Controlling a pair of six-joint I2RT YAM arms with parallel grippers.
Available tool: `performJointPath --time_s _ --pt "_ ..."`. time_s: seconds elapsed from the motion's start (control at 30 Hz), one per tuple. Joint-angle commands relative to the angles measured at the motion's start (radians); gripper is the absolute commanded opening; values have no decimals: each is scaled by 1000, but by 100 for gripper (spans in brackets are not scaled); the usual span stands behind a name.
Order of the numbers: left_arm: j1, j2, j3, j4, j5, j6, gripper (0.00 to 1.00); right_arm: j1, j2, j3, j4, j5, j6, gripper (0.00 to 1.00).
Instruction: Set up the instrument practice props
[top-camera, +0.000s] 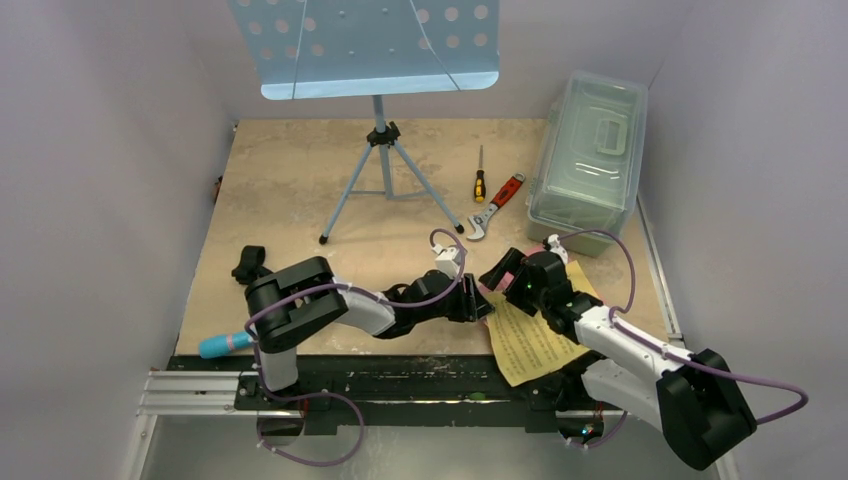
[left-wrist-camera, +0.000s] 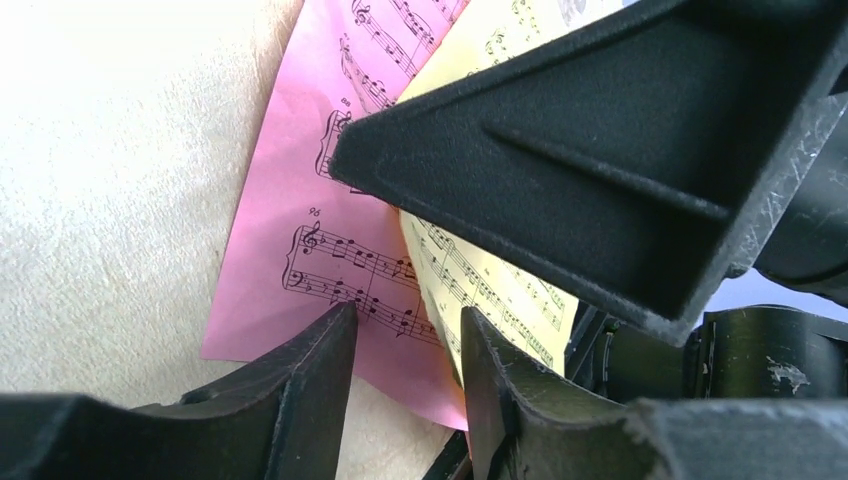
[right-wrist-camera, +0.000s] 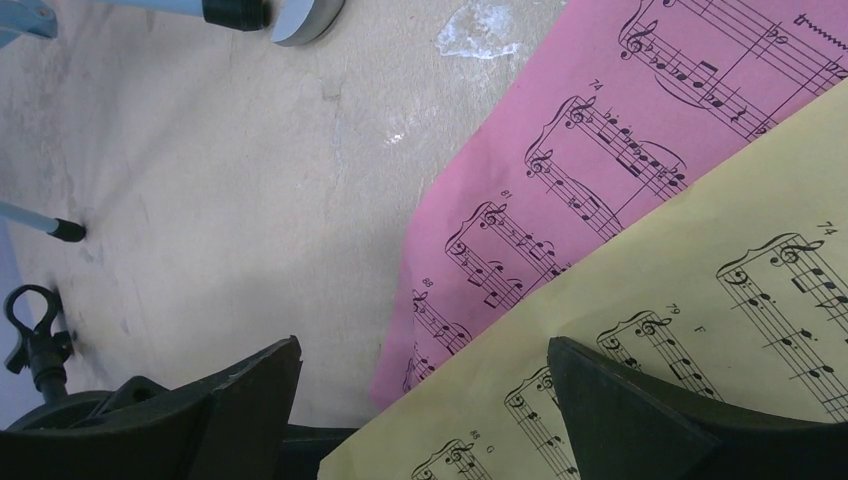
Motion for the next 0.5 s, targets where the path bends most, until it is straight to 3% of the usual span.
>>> performJointPath --time_s 0.0,0.3,0.47 --pt "8 -16 46 -19 -4 33 38 -2 -4 5 -59 10 -21 98" --pt "3 -59 49 -56 -52 91 19 -1 29 1 -31 -16 -23 98" --pt "-4 -75 55 -93 -71 111 30 -1 23 3 -40 -14 -29 98"
